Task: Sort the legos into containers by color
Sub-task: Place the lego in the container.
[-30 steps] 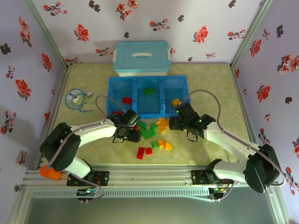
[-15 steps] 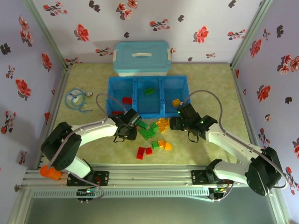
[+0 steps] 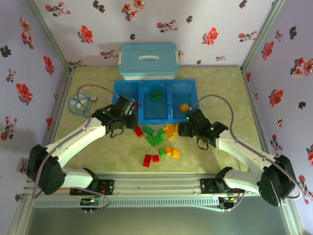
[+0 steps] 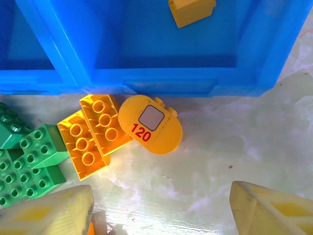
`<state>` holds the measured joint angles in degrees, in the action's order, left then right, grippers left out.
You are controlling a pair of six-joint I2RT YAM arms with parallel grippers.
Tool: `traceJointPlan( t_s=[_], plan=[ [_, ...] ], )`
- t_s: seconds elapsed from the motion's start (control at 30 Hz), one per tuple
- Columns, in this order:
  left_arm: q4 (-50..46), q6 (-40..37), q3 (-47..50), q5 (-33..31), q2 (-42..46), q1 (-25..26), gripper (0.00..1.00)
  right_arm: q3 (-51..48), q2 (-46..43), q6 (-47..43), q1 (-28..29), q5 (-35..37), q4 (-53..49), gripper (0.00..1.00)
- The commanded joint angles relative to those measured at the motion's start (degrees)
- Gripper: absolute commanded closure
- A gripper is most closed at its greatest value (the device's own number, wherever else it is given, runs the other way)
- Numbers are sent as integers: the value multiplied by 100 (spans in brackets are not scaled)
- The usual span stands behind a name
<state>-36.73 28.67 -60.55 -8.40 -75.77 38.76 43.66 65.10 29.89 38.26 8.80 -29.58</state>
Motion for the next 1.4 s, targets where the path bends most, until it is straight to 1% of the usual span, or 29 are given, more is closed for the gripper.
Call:
traceJointPlan(
  t_s=[0.0,0.2,0.23,0.27,0.3,0.33,0.4,0.5,0.6,0.7,0.8,0.87,0.93,1.07,1.23,1.37],
  plan=[
    [-174,-350,-297,-100,-183,-309,72,0,-206,142,39,51,-9,26],
    [-3,-677,-835,-59,-911,-852,72,-24,-311,183,37,42,-43,26],
    [18,-731,-937,-111,-1054,-929,64,-15,-312,182,33,41,-57,26],
    [-2,-716,-1044,-290,-1182,-992,44,-15,-315,184,36,34,-65,26],
    [-62,-705,-1185,-476,-1310,-1032,27,-17,-329,183,35,40,-74,26],
    [-158,-713,-1335,-562,-1387,-1037,25,-17,-332,184,37,43,-90,26],
    [-207,-678,-1439,-537,-1346,-989,23,1,-368,160,37,54,-163,26],
    [10,-652,-1127,-465,-918,-802,22,-4,-446,132,34,120,-223,26],
    [-30,-610,-739,-456,-478,-499,21,-19,-454,117,32,126,-206,26],
    [-221,-400,-303,-475,-121,-118,22,7,-362,97,35,84,-158,26],
    [-340,-16,193,-395,214,355,21,88,-231,92,36,48,-136,26],
    [-459,467,489,-398,347,737,21,100,-176,98,41,10,-69,26],
    [-464,966,770,-407,422,1114,22,91,-135,130,37,-23,31,26],
    [-153,1787,1255,-413,510,1951,22,95,4,200,41,-157,157,26],
    [8,2319,1413,-443,277,2724,22,50,34,242,59,-191,193,26],
    [84,2474,1432,-409,-98,3094,24,-38,-72,278,59,-147,198,27]
  ],
)
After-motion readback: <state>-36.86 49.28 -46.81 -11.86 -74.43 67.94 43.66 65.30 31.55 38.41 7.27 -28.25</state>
